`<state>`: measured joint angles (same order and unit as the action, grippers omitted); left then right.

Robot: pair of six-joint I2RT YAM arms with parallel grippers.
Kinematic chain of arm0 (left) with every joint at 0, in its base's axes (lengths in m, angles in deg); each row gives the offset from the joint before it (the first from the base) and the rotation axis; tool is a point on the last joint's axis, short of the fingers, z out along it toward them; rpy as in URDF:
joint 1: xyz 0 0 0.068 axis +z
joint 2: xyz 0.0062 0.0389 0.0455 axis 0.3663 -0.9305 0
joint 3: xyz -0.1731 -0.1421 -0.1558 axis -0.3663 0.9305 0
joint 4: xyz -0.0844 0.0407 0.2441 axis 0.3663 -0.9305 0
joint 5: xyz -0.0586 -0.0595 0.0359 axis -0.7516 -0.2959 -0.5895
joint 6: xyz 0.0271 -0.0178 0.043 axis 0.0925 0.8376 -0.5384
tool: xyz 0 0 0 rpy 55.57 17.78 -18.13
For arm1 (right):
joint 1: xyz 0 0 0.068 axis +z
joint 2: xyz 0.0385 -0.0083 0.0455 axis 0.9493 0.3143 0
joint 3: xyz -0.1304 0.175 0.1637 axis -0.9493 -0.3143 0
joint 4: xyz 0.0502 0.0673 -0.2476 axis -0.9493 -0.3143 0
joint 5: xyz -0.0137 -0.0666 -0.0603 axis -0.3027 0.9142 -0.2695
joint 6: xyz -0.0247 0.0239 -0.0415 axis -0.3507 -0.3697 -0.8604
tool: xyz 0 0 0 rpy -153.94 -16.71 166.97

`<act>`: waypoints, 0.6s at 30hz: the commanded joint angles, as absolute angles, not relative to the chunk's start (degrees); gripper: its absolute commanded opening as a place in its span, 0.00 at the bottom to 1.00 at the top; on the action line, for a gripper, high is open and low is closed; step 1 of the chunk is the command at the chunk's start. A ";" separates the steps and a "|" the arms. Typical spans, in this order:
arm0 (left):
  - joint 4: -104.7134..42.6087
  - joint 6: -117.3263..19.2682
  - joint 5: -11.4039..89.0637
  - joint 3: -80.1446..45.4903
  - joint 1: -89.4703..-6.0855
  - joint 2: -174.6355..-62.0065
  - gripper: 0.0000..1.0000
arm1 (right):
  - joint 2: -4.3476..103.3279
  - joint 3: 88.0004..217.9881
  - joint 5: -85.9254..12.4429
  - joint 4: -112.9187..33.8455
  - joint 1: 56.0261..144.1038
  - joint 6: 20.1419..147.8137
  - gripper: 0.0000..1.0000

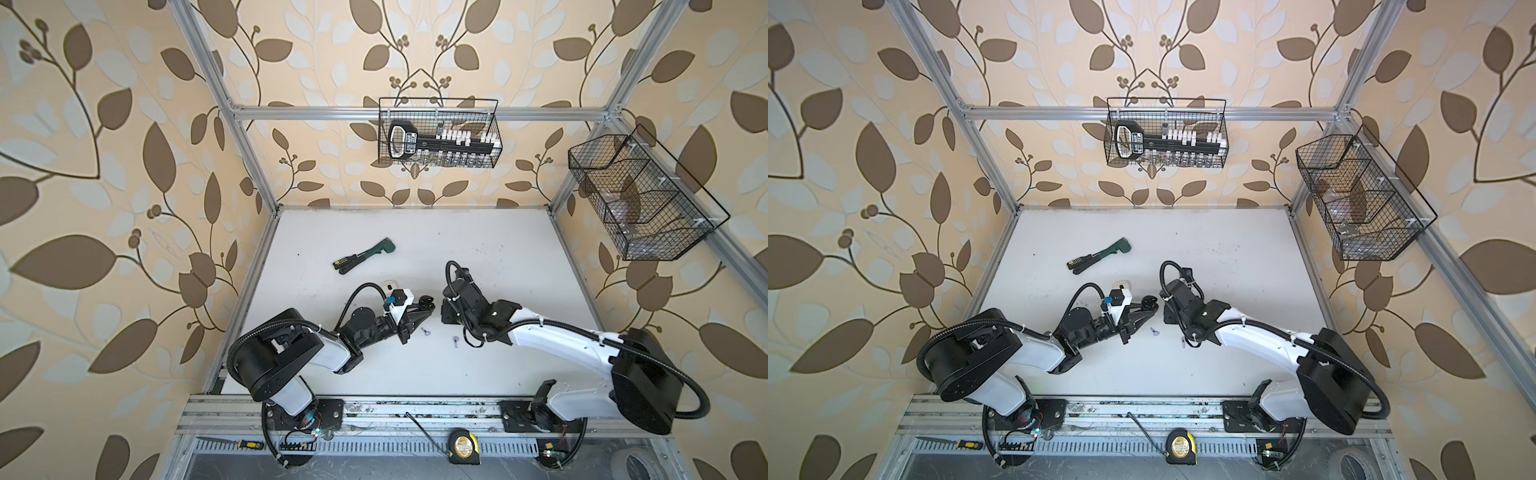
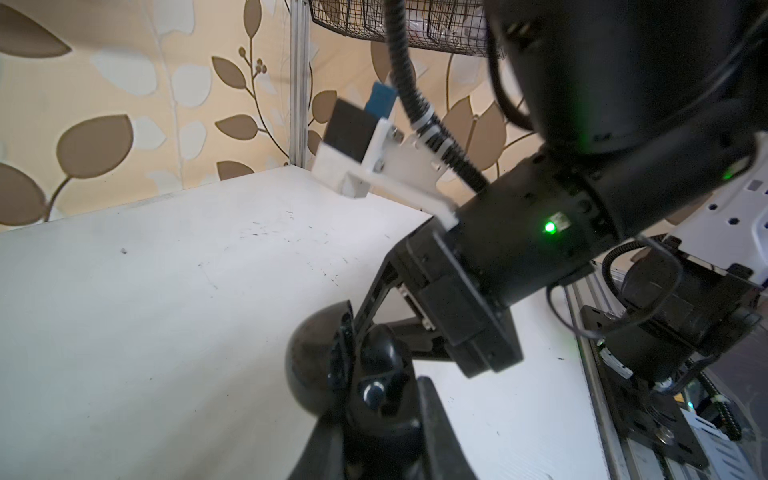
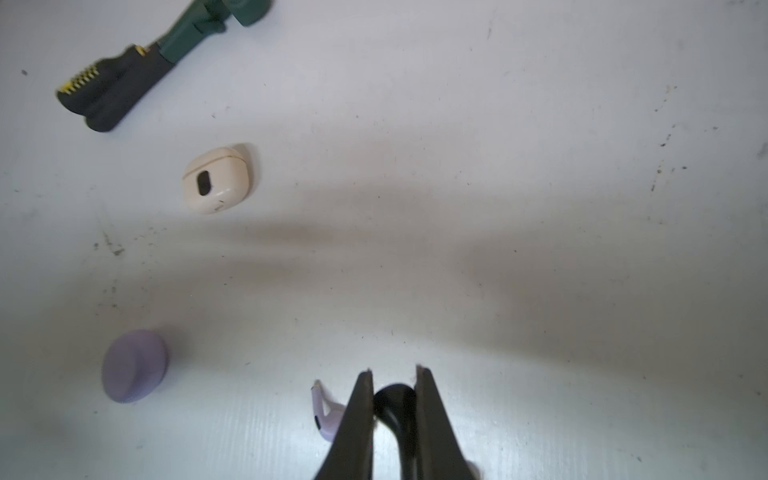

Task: Insert the wireless bluetooth earbuds into the charging case
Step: 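Lift the black earbud with the right gripper toward the held case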

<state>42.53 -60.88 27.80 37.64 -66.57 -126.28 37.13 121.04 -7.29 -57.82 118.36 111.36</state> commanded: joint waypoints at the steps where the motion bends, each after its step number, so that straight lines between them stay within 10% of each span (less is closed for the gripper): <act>1: 46.31 -60.54 24.76 35.44 -66.97 -127.12 0.00 | 32.56 120.34 -3.40 -60.08 120.67 114.22 0.14; 18: 46.31 -59.93 21.92 34.72 -67.01 -127.58 0.00 | 18.99 119.29 12.09 -54.00 133.99 117.41 0.14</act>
